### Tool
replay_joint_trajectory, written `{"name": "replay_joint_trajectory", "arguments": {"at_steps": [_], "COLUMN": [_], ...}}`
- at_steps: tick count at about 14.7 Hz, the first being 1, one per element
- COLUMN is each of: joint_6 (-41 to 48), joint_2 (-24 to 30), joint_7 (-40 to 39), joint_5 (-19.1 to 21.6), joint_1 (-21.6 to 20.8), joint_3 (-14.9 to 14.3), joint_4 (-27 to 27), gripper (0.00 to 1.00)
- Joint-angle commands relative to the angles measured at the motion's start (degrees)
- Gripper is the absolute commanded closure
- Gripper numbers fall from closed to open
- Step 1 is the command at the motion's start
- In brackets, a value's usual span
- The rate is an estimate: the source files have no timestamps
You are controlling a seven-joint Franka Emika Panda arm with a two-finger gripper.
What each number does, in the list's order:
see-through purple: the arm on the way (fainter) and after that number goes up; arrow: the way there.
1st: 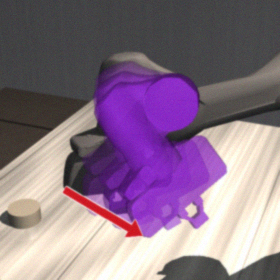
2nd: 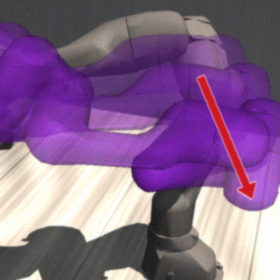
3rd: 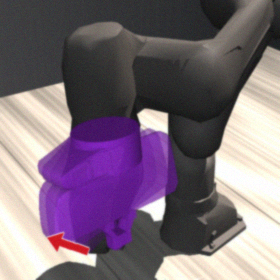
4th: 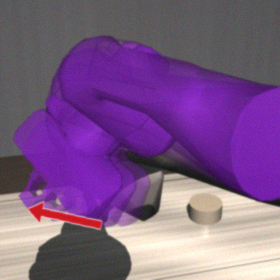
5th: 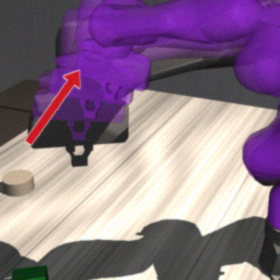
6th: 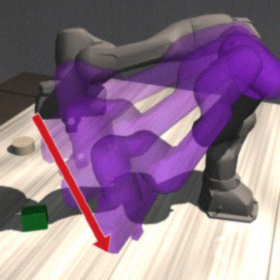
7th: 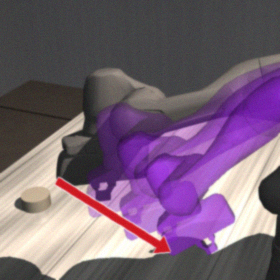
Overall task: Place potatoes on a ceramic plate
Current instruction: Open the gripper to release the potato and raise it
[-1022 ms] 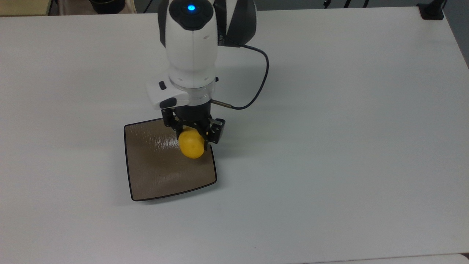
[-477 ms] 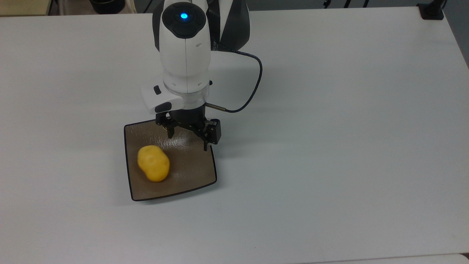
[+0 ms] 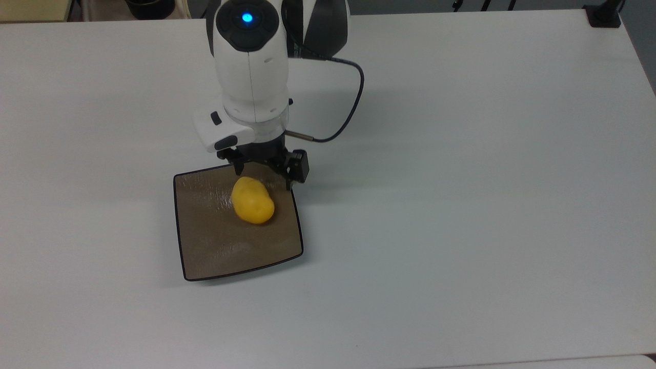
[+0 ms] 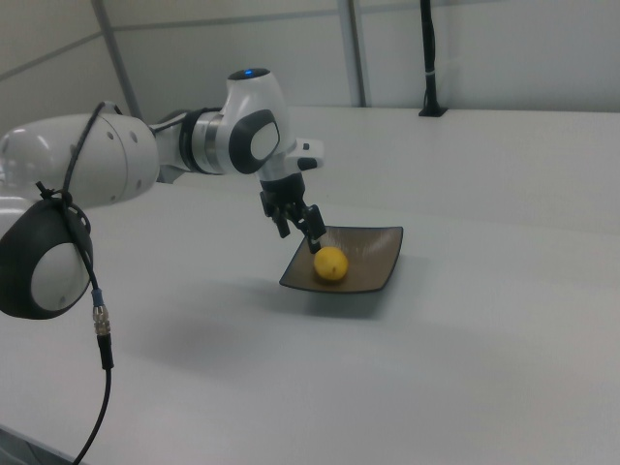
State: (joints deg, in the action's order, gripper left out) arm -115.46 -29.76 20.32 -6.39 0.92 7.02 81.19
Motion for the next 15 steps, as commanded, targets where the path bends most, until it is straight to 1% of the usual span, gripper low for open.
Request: {"name": "replay_joint_trajectory", "arguments": {"at_steps": [1, 4, 6, 8, 10, 13, 15], "joint_6": [10.93, 15.52, 16.67, 16.50, 16.24, 15.88, 15.88], "joint_2": [5.49, 8.57, 12.17, 15.51, 18.14, 23.41, 25.09], "joint_7": [-8.96, -11.78, -14.94, -17.76, -18.47, -18.56, -18.64], "joint_5": [4.80, 5.07, 5.07, 5.07, 5.07, 5.07, 4.98], "joint_1": [0.58, 0.58, 0.40, -0.30, -1.44, -1.53, -1.53], "joint_3": [-0.87, -1.57, -2.53, -4.55, -6.22, -6.49, -6.67], "joint_4": [1.16, 1.86, 4.93, 7.66, 10.03, 14.69, 15.84], "gripper": [0.00, 0.00, 0.00, 0.00, 0.00, 0.00, 0.00]}}
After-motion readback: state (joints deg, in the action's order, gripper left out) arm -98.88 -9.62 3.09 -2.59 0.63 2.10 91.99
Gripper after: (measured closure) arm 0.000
